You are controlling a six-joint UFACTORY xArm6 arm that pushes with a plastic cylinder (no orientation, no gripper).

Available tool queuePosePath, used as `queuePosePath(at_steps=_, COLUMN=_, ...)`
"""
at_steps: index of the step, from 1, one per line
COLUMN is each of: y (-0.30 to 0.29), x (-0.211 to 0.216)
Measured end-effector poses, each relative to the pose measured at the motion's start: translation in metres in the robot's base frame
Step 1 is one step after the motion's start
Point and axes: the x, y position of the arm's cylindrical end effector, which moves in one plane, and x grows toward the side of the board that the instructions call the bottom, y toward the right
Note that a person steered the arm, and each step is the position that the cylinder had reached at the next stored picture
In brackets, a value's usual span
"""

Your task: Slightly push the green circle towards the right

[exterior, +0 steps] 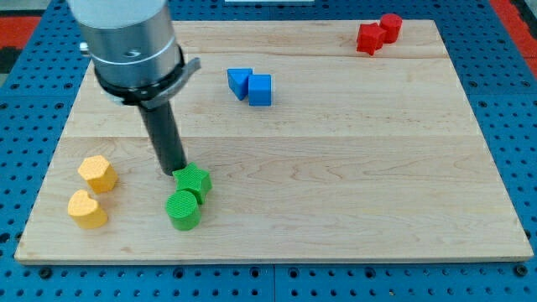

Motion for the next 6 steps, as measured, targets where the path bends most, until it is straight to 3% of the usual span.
queuePosePath(at_steps=3, y=-0.027, x=0.043)
queuePosePath(at_steps=4, y=0.001, x=0.066)
queuePosePath(at_steps=5, y=0.022, x=0.070)
queuePosePath(at_steps=6, y=-0.001, x=0.069)
